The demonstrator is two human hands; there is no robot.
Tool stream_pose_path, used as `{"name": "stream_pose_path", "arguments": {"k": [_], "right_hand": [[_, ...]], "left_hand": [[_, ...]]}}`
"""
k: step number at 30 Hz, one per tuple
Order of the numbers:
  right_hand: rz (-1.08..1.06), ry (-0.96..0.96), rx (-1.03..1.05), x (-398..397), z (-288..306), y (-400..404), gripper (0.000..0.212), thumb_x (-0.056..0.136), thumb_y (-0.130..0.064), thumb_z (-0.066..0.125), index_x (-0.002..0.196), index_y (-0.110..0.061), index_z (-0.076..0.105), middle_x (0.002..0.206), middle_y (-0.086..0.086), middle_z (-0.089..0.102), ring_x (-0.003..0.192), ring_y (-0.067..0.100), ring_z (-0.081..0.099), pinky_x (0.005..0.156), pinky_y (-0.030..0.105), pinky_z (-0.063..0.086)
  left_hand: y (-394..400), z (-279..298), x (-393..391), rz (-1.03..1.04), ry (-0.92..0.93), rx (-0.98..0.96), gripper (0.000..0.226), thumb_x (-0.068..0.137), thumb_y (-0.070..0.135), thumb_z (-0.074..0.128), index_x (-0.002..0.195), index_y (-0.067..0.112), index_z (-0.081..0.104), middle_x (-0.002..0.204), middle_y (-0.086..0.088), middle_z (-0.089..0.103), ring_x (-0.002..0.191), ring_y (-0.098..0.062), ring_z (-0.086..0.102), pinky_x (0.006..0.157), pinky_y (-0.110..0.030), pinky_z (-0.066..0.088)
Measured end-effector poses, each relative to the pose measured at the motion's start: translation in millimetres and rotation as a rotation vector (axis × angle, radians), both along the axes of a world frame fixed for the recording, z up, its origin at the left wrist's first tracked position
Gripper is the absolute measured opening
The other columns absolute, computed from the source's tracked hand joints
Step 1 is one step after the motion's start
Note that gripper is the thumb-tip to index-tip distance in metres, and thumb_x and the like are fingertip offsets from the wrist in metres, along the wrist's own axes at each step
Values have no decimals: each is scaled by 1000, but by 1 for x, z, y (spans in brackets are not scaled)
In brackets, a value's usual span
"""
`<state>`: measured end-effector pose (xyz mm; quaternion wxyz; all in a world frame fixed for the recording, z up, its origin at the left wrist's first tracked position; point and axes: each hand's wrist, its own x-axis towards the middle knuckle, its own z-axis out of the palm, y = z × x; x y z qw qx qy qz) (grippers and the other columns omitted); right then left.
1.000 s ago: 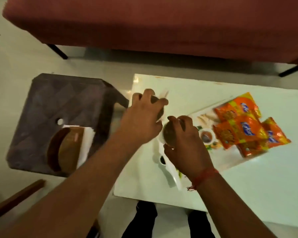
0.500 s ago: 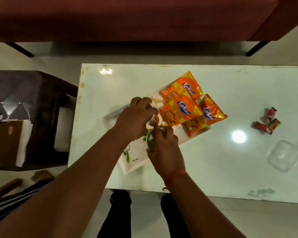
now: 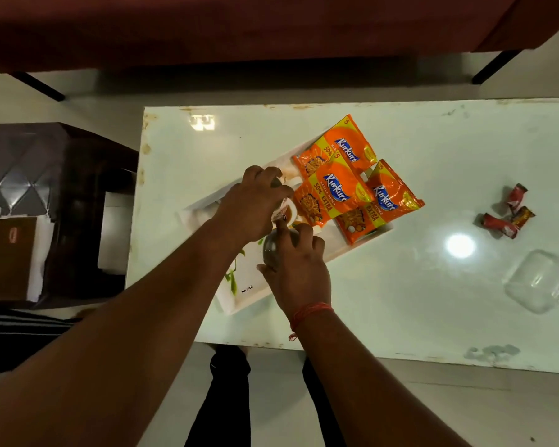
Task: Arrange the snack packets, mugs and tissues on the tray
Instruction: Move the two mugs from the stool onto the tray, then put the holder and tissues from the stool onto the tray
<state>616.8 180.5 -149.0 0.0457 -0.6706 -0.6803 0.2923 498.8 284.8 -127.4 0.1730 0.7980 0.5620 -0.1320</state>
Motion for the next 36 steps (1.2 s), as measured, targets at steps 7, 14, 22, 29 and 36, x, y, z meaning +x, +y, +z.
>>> {"name": "stream_pose_path", "arguments": {"k": [7,14,22,29,36], "right_hand": [[-1,-27,-15,-4,-1,-1,89,73,-55,77,147,-28,34,140,7,40,123,31,45,81,46,60],[-65,-58,-30,-8,8,-9,97,71,-59,76,150,-32,27,151,7,30,132,34,38,86,47,58],[-79,-167,95,-83,61,-31,74,86,-59,57,147,-25,33,143,13,37,129,35,39,96,48,45],[171,89,89,-252,69,-16,64,93,-57,45,143,-19,41,141,10,42,124,29,45,99,43,46],[314,311,-70,-397,74,-10,56,94,-55,48,141,-25,40,140,-2,41,124,17,45,102,29,45]], "left_hand": [[-1,0,1,-8,51,4,69,81,19,74,143,29,45,157,-7,29,142,-32,25,100,-48,50],[1,5,-16,-7,-47,-63,77,87,25,69,150,42,29,166,-5,0,151,-36,1,115,-64,24],[-47,39,-150,279,-258,74,60,94,37,56,150,33,35,166,-3,13,153,-29,8,120,-60,14],[-94,79,-300,559,-174,132,53,99,42,46,149,31,37,163,0,23,151,-25,16,122,-50,12],[-128,77,-427,1047,-347,95,52,102,46,41,149,25,38,159,-1,33,148,-23,26,118,-41,24]]}}
